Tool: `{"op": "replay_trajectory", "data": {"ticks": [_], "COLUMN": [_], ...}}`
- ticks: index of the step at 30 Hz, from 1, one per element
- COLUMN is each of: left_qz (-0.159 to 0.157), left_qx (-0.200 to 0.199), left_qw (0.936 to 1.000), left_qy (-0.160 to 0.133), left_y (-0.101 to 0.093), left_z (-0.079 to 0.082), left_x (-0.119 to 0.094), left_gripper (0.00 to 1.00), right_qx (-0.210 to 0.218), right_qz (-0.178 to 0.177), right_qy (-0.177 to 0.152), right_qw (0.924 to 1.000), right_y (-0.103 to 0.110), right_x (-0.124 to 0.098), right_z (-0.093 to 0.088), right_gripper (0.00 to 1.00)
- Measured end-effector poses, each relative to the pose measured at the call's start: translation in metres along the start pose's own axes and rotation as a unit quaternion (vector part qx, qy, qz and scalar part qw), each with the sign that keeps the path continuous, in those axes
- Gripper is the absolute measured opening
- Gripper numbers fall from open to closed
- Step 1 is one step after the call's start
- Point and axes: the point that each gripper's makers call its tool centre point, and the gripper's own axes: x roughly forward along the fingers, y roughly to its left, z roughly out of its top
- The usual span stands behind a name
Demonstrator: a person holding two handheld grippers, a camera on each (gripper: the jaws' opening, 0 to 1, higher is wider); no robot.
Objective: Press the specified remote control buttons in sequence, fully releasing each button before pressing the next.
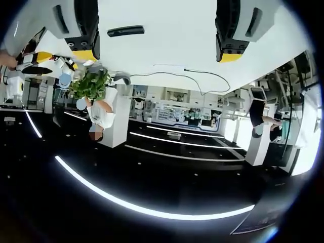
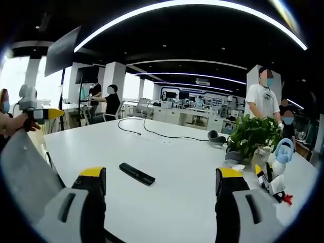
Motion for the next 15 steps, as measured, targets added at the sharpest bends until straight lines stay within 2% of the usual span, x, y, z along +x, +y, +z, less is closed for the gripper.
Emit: {"op": "replay_trajectory", "data": {"ticks": [15], "left_qz": [-0.001], "left_qx": [0.001], "left_qw": [1.0000], "left_qy": [0.002], "left_y": [0.0003], "left_z": [-0.0008], "left_x": [0.0006], "left_gripper": [1.00], "right_qx": [0.002], "right_qz": [0.001], "right_qy": [-0.006], "right_qw": [1.0000], "right_y": [0.0000], "right_x": [-0.0005], "right_z": [0.0023], "right_gripper": [0.90]}}
